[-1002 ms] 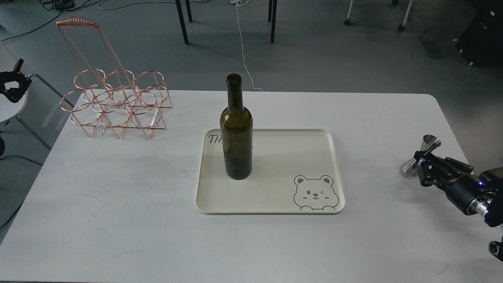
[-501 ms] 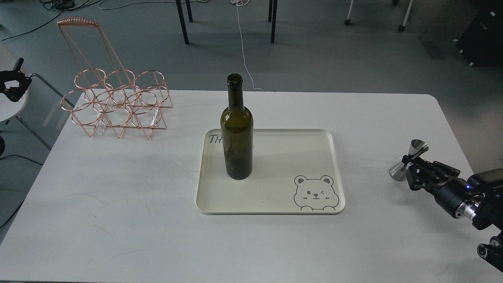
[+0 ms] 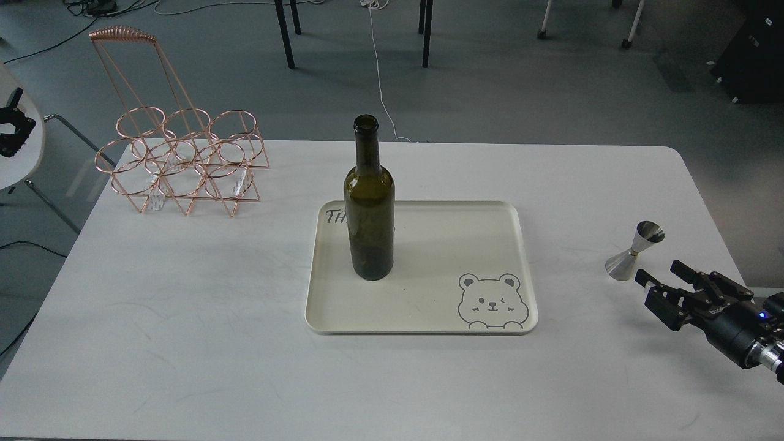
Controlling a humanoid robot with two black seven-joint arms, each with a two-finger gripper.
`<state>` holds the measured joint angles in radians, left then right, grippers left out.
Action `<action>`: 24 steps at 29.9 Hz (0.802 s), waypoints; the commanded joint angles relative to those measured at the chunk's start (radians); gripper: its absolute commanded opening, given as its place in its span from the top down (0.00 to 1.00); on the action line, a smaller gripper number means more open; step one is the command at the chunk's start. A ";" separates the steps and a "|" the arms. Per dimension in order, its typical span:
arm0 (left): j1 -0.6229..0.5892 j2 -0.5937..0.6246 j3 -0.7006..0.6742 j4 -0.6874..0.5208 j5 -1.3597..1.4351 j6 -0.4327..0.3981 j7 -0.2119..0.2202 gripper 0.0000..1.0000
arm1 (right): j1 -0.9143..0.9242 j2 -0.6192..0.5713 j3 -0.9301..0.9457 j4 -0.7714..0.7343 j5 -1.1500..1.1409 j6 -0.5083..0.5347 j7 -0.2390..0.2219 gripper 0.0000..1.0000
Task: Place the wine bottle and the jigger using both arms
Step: 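Lift the jigger with the right gripper and set it beside the tray, then reach the left gripper to the wine bottle neck and grasp it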
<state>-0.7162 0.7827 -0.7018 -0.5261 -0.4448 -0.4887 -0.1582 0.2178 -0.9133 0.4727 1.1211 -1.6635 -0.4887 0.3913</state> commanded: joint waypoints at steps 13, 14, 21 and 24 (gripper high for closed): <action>0.001 0.216 0.004 -0.234 0.219 0.000 0.006 0.01 | 0.277 -0.354 -0.002 0.129 0.560 0.071 0.006 0.04; 0.003 0.246 0.002 -0.285 0.268 0.000 0.002 0.01 | 0.348 -0.343 -0.002 0.094 0.588 0.144 0.003 0.04; 0.004 0.421 -0.001 -0.624 0.529 0.000 -0.001 0.01 | 0.627 -0.093 0.001 -0.274 0.748 0.458 -0.002 0.04; 0.003 0.461 -0.016 -0.751 0.650 0.000 -0.001 0.01 | 0.684 0.025 0.012 -0.420 0.821 0.545 0.000 0.04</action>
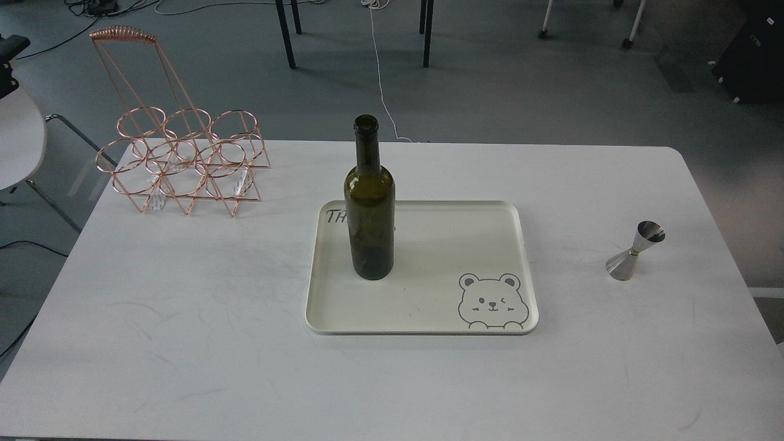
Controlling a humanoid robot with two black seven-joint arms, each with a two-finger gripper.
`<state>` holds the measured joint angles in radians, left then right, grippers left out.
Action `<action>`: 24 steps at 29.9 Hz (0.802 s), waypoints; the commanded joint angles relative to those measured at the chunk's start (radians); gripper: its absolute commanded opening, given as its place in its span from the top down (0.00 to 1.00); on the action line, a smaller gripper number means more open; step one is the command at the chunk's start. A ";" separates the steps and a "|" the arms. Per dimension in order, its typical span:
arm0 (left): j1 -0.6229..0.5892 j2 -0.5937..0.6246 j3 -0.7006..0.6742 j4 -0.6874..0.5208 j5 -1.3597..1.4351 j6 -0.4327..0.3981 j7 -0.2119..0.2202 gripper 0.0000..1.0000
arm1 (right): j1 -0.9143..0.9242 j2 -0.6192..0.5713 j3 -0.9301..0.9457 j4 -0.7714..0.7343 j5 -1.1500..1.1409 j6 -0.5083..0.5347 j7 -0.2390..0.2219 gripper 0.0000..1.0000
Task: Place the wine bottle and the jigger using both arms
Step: 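Reach the left gripper to the wine bottle neck and grasp it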
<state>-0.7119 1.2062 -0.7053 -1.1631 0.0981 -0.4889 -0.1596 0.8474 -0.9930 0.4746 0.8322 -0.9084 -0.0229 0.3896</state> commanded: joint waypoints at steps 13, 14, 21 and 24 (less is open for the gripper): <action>-0.015 -0.048 -0.002 -0.601 0.961 0.065 0.012 0.01 | 0.097 0.335 0.064 -0.446 0.467 0.304 0.008 0.02; -0.015 -0.069 -0.002 -0.601 1.047 0.079 0.015 0.01 | 0.098 0.333 0.073 -0.446 0.470 0.311 0.008 0.02; -0.003 -0.269 0.029 -0.598 1.558 0.104 0.015 0.01 | 0.099 0.327 0.127 -0.446 0.470 0.351 0.005 0.02; -0.001 -0.355 0.036 -0.583 1.695 0.139 0.015 0.02 | 0.098 0.332 0.127 -0.446 0.470 0.351 0.005 0.02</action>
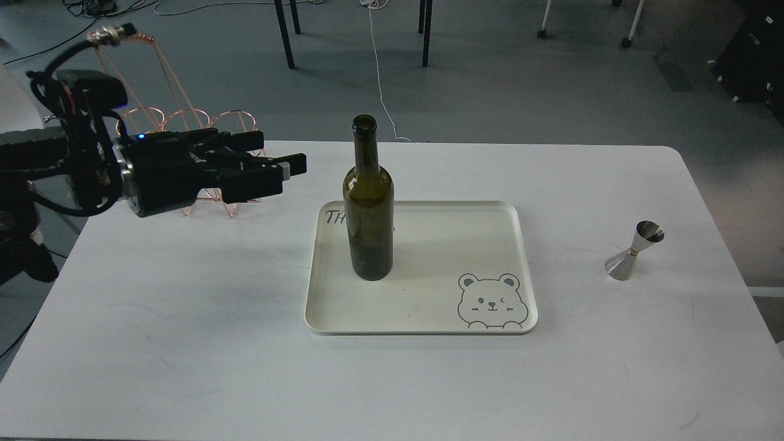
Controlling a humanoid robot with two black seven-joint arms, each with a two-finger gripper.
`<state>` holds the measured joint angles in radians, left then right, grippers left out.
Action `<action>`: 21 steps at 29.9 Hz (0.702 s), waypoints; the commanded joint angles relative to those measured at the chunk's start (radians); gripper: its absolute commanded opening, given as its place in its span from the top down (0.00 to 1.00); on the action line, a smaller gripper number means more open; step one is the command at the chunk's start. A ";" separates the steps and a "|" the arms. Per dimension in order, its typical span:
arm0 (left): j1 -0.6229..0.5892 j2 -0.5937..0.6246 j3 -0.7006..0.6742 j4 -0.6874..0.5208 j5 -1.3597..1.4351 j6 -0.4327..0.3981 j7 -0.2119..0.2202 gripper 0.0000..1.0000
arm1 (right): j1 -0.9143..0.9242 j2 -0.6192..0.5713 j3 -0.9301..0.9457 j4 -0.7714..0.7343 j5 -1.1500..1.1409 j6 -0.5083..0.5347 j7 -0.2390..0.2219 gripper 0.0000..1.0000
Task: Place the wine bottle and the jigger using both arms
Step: 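Reach the left gripper to the wine bottle neck and grasp it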
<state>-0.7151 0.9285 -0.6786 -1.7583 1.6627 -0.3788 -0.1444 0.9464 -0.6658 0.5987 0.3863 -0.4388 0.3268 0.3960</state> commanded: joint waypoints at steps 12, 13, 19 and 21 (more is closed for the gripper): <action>-0.010 -0.247 0.057 0.077 0.259 0.089 0.000 0.04 | -0.001 0.009 0.007 0.000 0.000 0.001 0.001 0.02; -0.012 -0.261 0.057 0.089 0.259 0.089 0.000 0.04 | -0.001 0.011 0.007 0.000 0.000 0.001 0.001 0.02; -0.014 -0.313 0.042 0.128 0.258 0.113 0.000 0.13 | -0.001 0.014 0.006 0.000 0.000 0.000 0.001 0.02; -0.014 -0.326 0.042 0.129 0.256 0.120 0.002 0.17 | -0.001 0.012 0.006 0.000 0.000 0.000 0.001 0.02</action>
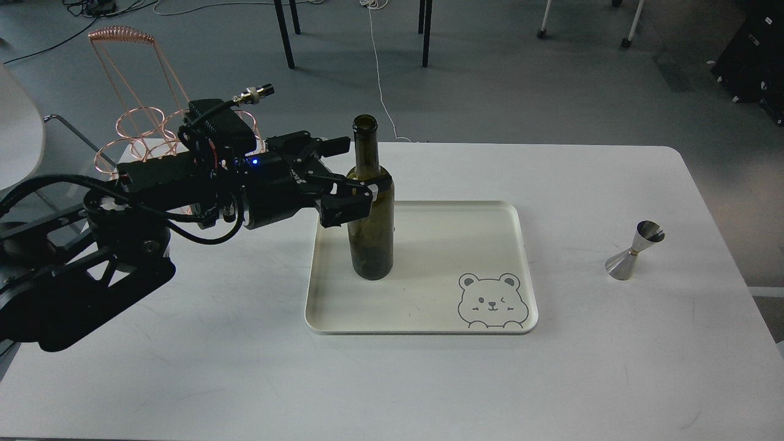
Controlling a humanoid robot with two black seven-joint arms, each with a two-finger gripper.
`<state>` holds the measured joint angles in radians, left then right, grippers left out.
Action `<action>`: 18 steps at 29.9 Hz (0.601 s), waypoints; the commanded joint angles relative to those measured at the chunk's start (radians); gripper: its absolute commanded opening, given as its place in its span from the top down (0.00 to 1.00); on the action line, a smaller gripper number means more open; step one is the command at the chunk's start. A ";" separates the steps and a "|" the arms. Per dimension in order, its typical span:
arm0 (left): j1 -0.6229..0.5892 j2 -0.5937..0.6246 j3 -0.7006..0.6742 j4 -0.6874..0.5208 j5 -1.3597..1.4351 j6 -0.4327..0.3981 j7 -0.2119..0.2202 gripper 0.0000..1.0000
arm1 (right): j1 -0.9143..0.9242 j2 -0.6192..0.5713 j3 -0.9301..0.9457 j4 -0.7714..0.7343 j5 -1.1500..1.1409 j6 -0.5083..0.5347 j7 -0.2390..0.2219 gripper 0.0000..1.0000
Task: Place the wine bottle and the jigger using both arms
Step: 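Reach the left gripper to the wine bottle neck and grasp it, then lift the bottle with the left gripper and carry it over the rack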
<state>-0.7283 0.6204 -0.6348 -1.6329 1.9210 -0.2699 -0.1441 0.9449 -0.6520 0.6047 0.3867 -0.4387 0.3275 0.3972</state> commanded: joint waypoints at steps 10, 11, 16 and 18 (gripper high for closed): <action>-0.003 -0.050 -0.022 0.030 -0.002 0.017 0.003 0.27 | 0.000 -0.001 -0.002 0.001 0.000 -0.001 -0.001 0.02; -0.003 -0.051 -0.022 0.034 -0.002 0.017 0.003 0.30 | 0.000 0.000 -0.002 0.000 0.000 -0.001 -0.001 0.02; -0.020 -0.047 -0.020 0.051 0.001 0.017 -0.002 0.60 | 0.000 -0.001 -0.002 0.000 0.000 -0.001 0.000 0.02; -0.025 -0.044 -0.020 0.051 0.001 0.017 -0.003 0.67 | 0.000 -0.001 -0.002 0.000 0.000 -0.001 0.000 0.02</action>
<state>-0.7456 0.5721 -0.6557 -1.5827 1.9211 -0.2531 -0.1446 0.9449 -0.6537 0.6029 0.3880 -0.4387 0.3267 0.3969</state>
